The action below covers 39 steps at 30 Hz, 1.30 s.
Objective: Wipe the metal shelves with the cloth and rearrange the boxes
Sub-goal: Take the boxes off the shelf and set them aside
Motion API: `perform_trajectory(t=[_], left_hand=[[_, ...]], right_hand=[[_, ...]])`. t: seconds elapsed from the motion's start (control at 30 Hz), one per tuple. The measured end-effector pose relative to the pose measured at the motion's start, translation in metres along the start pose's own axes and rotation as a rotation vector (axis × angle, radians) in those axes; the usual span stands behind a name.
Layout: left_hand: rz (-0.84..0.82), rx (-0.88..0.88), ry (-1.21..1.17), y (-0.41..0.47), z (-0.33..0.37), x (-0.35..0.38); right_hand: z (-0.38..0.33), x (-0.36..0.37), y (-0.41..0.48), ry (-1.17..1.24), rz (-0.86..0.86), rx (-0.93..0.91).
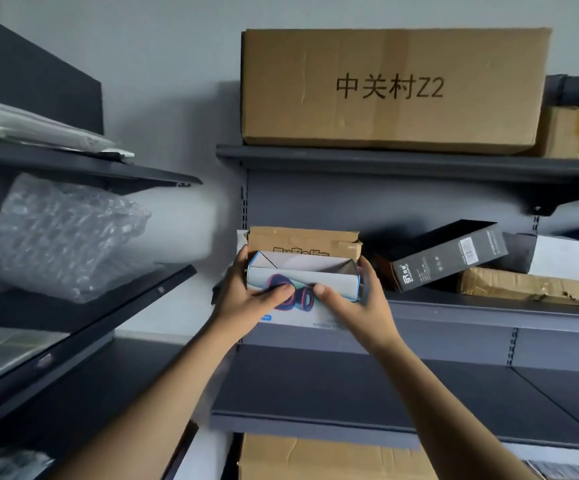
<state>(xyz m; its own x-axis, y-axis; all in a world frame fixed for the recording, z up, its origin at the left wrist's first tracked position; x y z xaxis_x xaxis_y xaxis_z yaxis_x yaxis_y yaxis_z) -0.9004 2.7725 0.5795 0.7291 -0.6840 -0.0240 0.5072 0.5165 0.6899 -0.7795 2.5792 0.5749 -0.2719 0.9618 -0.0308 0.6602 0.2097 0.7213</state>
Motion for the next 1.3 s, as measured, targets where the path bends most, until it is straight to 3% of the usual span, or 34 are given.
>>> perform_trajectory(t=[0.33,0.67,0.9,1.13,1.3], left_hand=[[-0.046,-0.088,0.083,0.113,-0.071,0.035],[-0.034,-0.236,0.302,0.136,-0.146,0.036],[-0.059,-0.279,0.294,0.133,-0.15,0.037],[-0.034,-0.283,0.42,0.108,-0.135,0.015],[0.057,-0.247,0.303,0.08,-0.113,0.003]], right_hand=[[0.078,0.04,0.121,-0.143,-0.057,0.032],[0.125,0.064,0.133,-0.284,-0.14,0.075],[0.124,0.061,0.125,-0.324,-0.127,0.192],[0.104,0.054,0.1,-0.303,-0.057,0.181],[0.084,0.038,0.072,-0.244,0.028,0.196]])
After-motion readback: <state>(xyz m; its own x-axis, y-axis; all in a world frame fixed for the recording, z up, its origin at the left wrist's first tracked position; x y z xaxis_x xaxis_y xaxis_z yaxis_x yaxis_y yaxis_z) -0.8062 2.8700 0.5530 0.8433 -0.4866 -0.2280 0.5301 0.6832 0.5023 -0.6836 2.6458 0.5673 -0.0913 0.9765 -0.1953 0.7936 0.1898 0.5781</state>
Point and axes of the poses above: each hand's wrist, its own y-axis towards the middle knuckle, its own x-axis out of the palm, z = x × y, the point moved 10 cm from there along y, towards the middle knuckle, and after that the axes turned 8 degrees about z, right-handed, at the moved point
